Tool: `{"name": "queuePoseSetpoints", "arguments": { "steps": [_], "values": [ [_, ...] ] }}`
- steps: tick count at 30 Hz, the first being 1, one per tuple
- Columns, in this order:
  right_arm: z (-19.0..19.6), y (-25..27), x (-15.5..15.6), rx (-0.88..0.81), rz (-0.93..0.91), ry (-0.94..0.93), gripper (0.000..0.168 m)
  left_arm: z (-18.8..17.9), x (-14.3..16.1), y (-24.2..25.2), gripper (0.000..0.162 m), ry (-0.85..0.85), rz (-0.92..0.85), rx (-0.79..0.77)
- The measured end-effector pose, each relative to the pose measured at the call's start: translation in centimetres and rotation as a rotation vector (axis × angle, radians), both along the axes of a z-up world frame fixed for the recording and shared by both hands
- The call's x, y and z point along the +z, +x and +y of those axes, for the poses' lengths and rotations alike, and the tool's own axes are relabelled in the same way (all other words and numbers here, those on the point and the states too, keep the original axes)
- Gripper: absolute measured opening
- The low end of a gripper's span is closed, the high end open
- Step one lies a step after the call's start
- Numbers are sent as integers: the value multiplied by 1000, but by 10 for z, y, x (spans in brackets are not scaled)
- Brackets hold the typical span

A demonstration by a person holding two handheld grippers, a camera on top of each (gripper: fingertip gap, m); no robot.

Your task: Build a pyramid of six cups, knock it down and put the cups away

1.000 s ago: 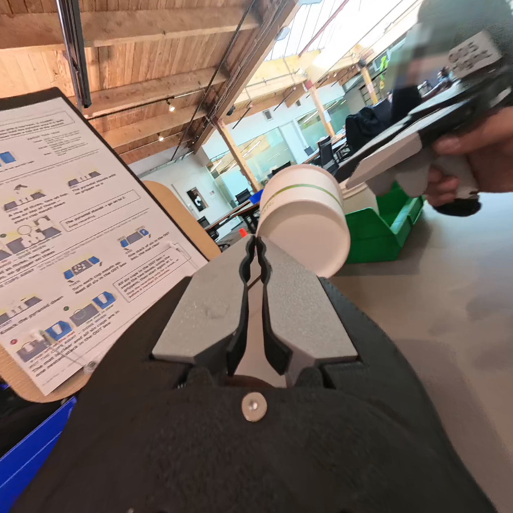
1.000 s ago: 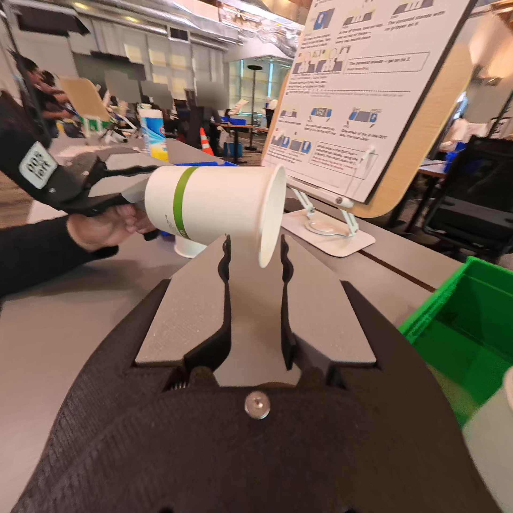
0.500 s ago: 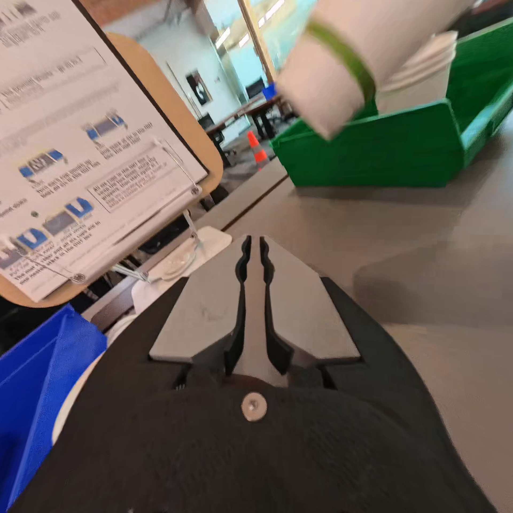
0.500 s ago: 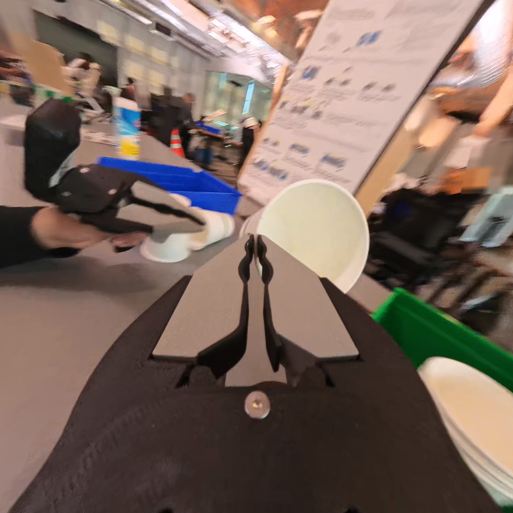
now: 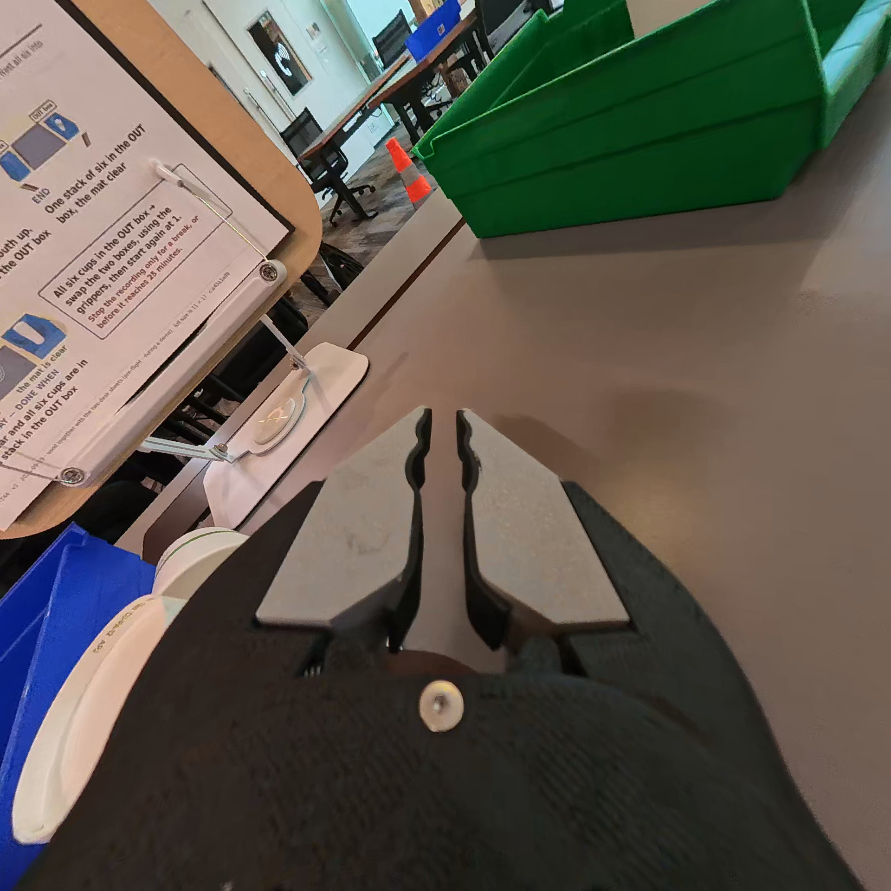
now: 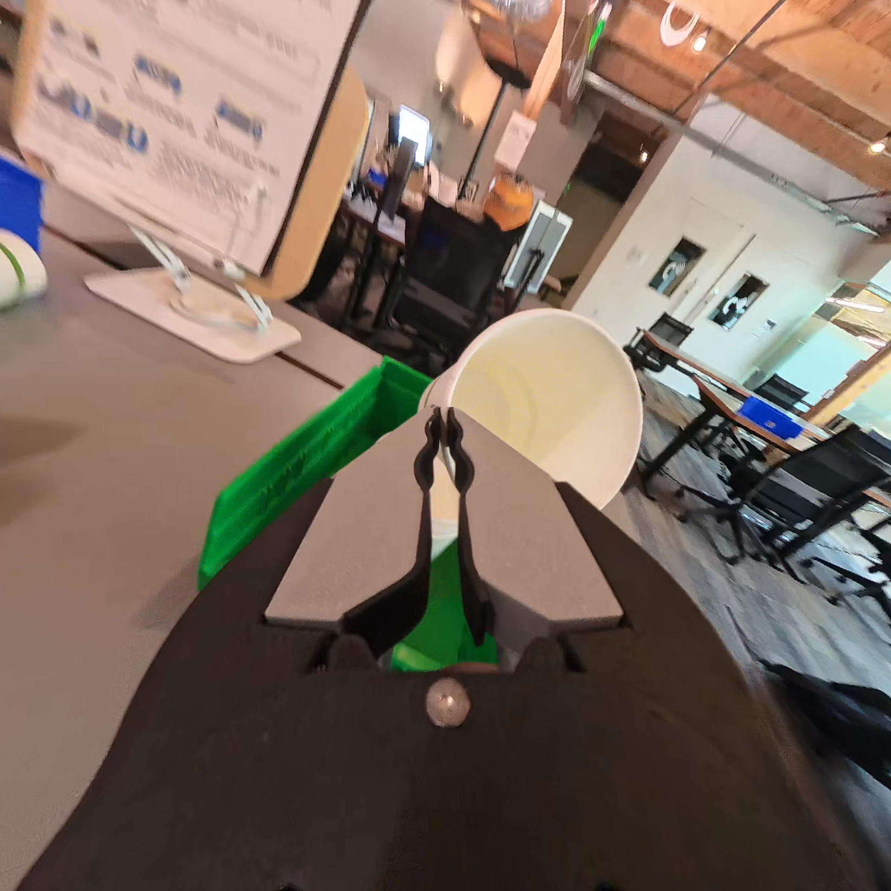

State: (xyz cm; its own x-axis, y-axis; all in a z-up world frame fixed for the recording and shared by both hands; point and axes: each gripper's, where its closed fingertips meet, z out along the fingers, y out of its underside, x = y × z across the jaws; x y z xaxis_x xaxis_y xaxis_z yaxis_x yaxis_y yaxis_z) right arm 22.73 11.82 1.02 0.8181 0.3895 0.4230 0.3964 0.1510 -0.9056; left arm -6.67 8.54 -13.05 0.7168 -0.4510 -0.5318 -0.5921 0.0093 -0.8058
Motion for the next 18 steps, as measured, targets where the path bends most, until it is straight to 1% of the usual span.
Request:
{"name": "queuePoseSetpoints", "arguments": {
  "steps": [3,6,12,15,18],
  "values": [
    [2,-4,-9,-30,-105,-11,0,1,0,-2,7,-1,-4,7],
    [4,-11,-17,-38,-161,-34,0,1,3,-3,7,13,-13,12],
    [7,-16,-30,-46,-214,-77,0,1,7,-5,6,25,-30,18],
    [9,-17,-36,-44,-211,-107,0,1,6,-5,6,24,-21,17],
    [10,-15,-36,-56,-198,-109,0,1,5,-4,6,22,-15,15]
  ]
}}
